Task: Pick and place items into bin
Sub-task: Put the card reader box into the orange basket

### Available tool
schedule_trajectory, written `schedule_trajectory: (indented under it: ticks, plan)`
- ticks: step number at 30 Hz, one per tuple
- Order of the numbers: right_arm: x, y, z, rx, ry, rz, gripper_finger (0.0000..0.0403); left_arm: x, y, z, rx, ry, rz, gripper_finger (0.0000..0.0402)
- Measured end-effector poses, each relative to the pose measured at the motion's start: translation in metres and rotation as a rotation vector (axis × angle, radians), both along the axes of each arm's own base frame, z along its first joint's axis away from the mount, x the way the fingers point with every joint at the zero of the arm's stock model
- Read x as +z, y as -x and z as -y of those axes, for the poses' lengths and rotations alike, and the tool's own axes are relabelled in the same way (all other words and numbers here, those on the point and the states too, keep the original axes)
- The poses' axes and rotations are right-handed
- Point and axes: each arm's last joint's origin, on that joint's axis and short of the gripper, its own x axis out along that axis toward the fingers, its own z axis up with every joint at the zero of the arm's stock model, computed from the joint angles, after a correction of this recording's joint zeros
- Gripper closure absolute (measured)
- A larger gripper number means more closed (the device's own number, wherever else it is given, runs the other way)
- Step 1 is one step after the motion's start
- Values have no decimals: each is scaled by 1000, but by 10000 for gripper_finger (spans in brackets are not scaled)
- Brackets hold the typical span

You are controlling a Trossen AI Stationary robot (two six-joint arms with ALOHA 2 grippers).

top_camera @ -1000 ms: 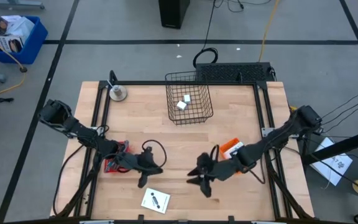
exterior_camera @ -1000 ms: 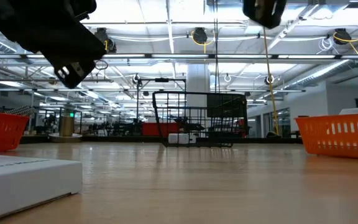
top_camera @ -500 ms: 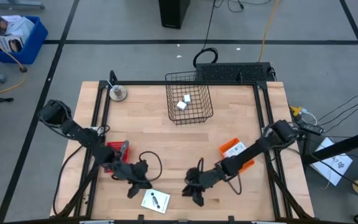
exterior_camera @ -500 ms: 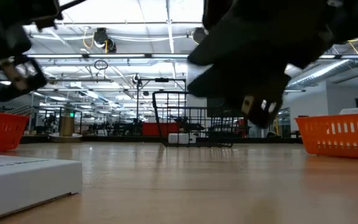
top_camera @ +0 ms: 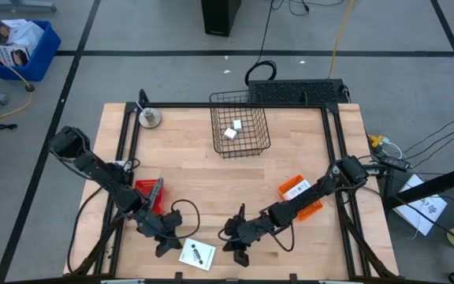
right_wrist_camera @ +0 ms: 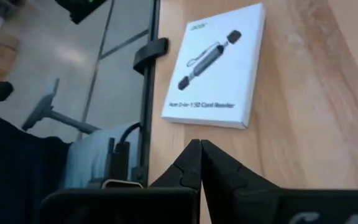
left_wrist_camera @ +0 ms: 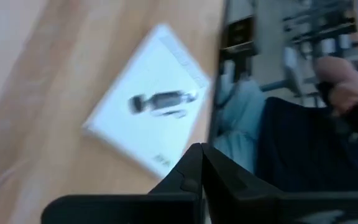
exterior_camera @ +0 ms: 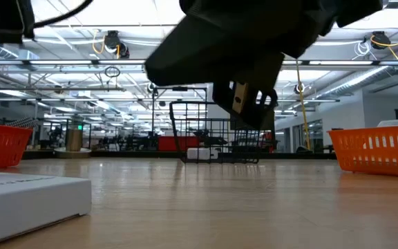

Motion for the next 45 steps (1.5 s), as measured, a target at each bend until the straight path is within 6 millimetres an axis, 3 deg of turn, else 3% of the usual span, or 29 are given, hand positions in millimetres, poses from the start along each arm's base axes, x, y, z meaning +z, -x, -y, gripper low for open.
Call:
schedule_trajectory:
  ticks: [7, 13, 20, 28, 35, 45]
  plan:
    - [-3, -1, 3, -59, -13, -35, 402, -13, 6, -3, 86, -50, -141, 398]
    - [-32, -17, 1, -78, -35, -105, 403, -29, 3, 0, 123, -64, -231, 395]
    - [-42, -40, -10, -26, -20, -161, 403, -47, -20, 16, 47, -60, -323, 389]
    - [-44, -46, -6, -20, 23, -192, 403, -51, -49, 31, -68, -65, -311, 391]
    - [-34, -47, 6, -9, 127, -160, 403, -47, -62, 24, -41, -120, -261, 398]
    - [4, -34, 28, -230, 450, -141, 403, -44, -78, 6, 85, -234, -131, 398]
